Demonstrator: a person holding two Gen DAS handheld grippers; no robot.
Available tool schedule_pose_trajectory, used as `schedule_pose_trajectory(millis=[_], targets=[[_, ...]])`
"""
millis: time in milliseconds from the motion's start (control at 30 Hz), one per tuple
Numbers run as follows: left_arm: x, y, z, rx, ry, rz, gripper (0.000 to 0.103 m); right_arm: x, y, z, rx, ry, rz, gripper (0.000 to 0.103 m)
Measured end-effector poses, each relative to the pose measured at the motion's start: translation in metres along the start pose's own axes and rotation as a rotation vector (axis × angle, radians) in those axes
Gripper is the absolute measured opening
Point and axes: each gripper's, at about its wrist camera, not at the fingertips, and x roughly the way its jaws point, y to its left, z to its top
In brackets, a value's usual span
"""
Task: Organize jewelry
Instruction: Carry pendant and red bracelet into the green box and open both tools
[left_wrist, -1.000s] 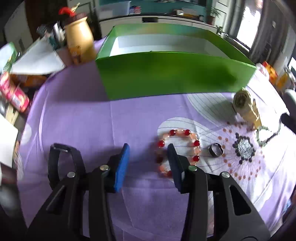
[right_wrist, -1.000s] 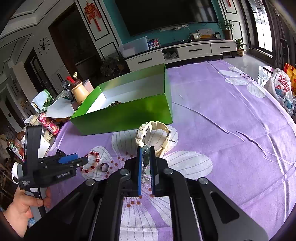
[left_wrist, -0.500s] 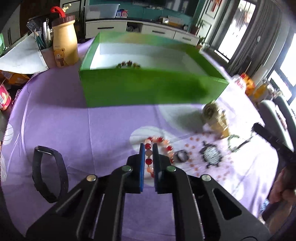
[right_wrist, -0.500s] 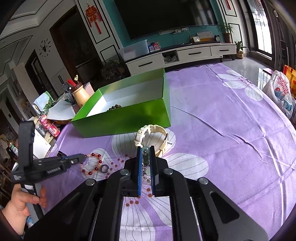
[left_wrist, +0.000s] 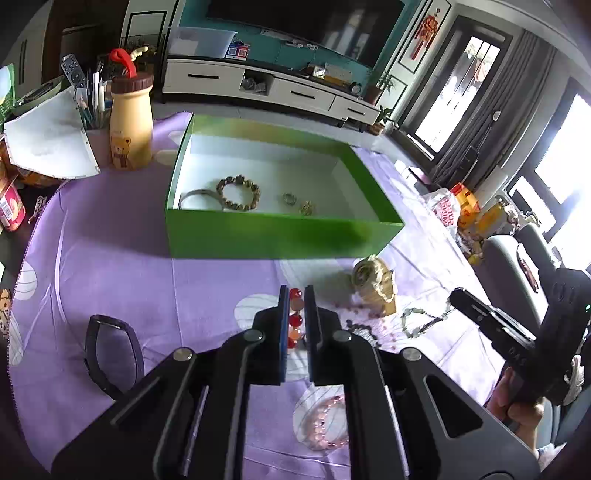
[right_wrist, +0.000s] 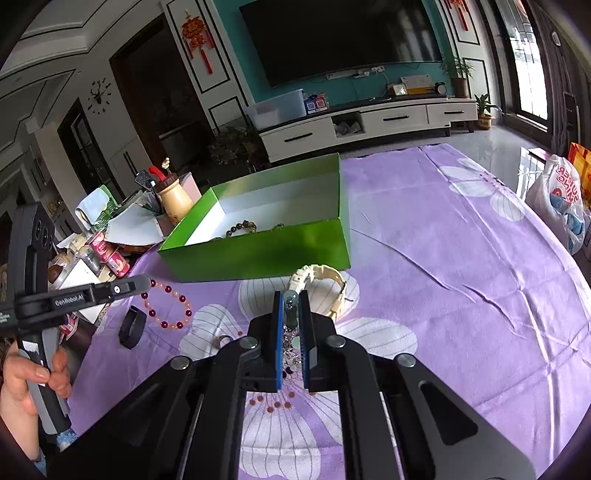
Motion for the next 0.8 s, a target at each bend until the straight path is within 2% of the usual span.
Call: schedule_pose_trajectory(millis=[200,433,633,800], targets=[[-0.007,-0.004,0.018,0.007,-0.013,0.004,0.007,-0.004,0.007,0.017,-0.027,-0.022,0.014,0.007],[-0.008,-0.012,0.055,0.024,-0.047,0.000,0.007,-0.001,0.014,0.048,-0.069,-0.068,0.027,0.007],[0.008,-0.018,0.088,0.040,-0.058,0.003,0.007,0.016,0.012,0.078,-0.068,-0.089,0.033,0.007],[0.033,-0.020,0.112,0.042,-0.052,0.007,0.007,0.044,0.010,0.101,-0.076,-0.069,0.024,0.007]])
